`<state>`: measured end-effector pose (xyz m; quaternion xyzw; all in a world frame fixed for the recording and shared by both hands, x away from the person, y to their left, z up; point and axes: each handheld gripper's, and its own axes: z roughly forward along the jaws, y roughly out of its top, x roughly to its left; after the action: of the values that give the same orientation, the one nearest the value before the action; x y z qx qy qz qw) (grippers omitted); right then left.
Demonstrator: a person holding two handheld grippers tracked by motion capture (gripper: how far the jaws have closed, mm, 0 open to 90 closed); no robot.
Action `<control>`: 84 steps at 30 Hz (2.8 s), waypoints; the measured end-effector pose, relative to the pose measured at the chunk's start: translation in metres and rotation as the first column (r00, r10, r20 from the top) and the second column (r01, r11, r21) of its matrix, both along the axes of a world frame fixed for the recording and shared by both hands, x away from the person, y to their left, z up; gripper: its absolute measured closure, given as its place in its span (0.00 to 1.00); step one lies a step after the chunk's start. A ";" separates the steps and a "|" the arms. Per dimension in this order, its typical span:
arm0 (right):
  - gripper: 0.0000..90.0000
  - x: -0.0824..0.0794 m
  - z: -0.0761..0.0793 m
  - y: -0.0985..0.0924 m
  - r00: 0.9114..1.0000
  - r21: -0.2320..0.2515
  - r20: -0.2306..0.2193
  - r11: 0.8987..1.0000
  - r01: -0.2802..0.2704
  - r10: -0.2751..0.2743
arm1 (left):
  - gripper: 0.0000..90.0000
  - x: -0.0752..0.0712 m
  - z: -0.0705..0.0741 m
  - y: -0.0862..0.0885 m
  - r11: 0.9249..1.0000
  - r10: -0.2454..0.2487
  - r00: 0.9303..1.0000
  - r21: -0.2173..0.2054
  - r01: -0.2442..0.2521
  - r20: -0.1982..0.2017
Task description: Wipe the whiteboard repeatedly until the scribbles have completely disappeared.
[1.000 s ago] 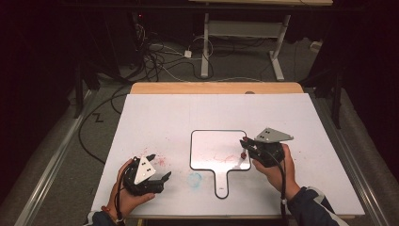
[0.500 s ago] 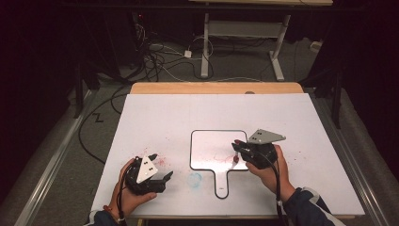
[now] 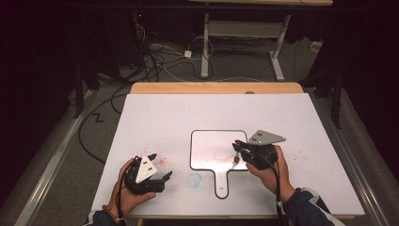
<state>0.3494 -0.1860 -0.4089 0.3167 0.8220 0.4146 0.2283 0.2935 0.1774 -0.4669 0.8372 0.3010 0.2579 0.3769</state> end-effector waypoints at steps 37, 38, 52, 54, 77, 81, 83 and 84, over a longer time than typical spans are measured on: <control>0.90 -0.010 -0.006 0.004 0.999 0.027 0.034 0.999 -0.041 0.040 | 0.24 -0.001 -0.001 0.000 1.000 -0.030 1.000 0.004 0.030 -0.007; 0.90 -0.010 -0.005 0.003 0.999 0.028 0.030 0.999 -0.036 0.035 | 0.24 -0.001 -0.001 0.000 1.000 -0.030 1.000 0.003 0.030 -0.008; 0.90 -0.008 -0.003 -0.002 0.998 -0.010 0.044 0.999 0.039 -0.039 | 0.24 -0.001 -0.001 -0.001 0.999 -0.032 0.999 0.006 0.032 -0.010; 0.90 -0.004 -0.004 -0.003 0.996 -0.036 0.075 0.998 0.060 -0.057 | 0.24 -0.001 -0.001 -0.001 0.999 -0.032 0.999 0.006 0.032 -0.011; 0.90 0.012 -0.008 0.024 1.000 0.092 -0.001 0.996 -0.017 0.017 | 0.24 0.000 -0.002 -0.002 0.999 -0.036 0.999 0.013 0.036 -0.017; 0.90 0.011 -0.007 0.028 1.000 0.045 0.021 0.999 -0.015 0.014 | 0.24 -0.001 -0.001 -0.001 0.999 -0.032 0.999 0.007 0.032 -0.015; 0.90 0.014 -0.006 0.025 0.998 0.000 0.052 1.000 0.023 -0.023 | 0.24 -0.002 -0.001 -0.001 0.999 -0.034 0.999 0.007 0.034 -0.014; 0.90 0.016 -0.006 0.023 0.998 0.001 0.051 0.999 0.036 -0.036 | 0.24 -0.002 -0.001 -0.001 0.999 -0.035 0.999 0.008 0.035 -0.015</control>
<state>0.3652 -0.1628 -0.4149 0.3207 0.8101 0.4183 0.2566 0.2920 0.1764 -0.4681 0.8458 0.2880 0.2465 0.3754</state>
